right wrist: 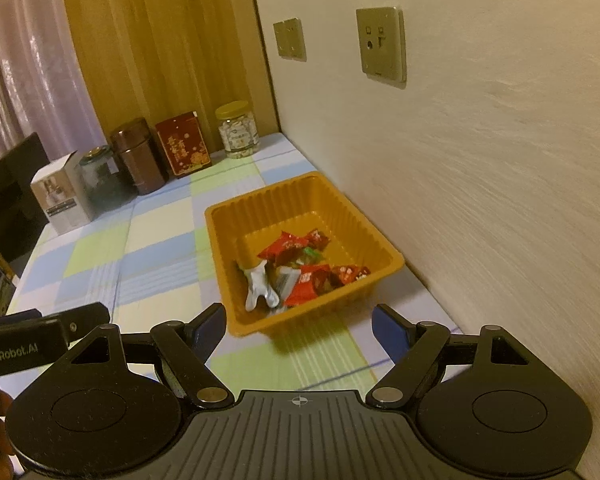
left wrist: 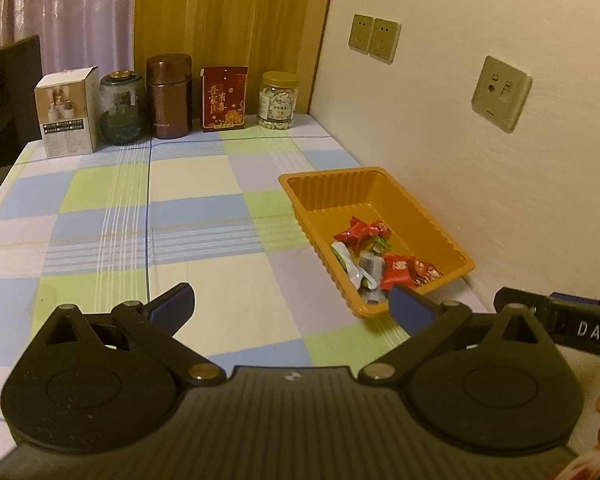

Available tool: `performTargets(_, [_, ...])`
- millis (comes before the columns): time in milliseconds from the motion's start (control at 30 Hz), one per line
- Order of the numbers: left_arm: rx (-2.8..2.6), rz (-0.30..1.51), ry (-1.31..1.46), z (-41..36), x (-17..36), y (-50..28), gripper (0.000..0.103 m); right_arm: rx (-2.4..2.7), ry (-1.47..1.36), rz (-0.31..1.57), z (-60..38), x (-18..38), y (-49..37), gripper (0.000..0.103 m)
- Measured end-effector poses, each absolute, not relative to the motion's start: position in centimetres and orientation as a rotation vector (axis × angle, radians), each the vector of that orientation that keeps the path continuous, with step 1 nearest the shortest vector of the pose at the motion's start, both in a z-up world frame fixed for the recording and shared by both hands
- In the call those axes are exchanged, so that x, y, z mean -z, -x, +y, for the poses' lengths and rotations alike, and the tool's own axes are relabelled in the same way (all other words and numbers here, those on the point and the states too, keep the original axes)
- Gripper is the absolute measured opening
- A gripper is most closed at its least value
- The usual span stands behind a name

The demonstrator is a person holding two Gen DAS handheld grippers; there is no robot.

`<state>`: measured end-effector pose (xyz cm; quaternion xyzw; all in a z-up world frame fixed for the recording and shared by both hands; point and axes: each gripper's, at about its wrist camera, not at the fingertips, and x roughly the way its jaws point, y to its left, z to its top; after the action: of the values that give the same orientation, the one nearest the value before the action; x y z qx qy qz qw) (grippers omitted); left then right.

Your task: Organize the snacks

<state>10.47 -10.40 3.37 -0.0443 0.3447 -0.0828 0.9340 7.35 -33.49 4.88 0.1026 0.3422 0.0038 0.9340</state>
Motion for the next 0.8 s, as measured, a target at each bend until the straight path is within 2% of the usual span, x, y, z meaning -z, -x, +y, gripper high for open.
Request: performTargets(800, [0.151, 0.700, 0.058, -8.5, -3.7, -2.6, 0.103, 0.009, -0.099, 0.692, -30.4, -5.3, 0.0, 0.080])
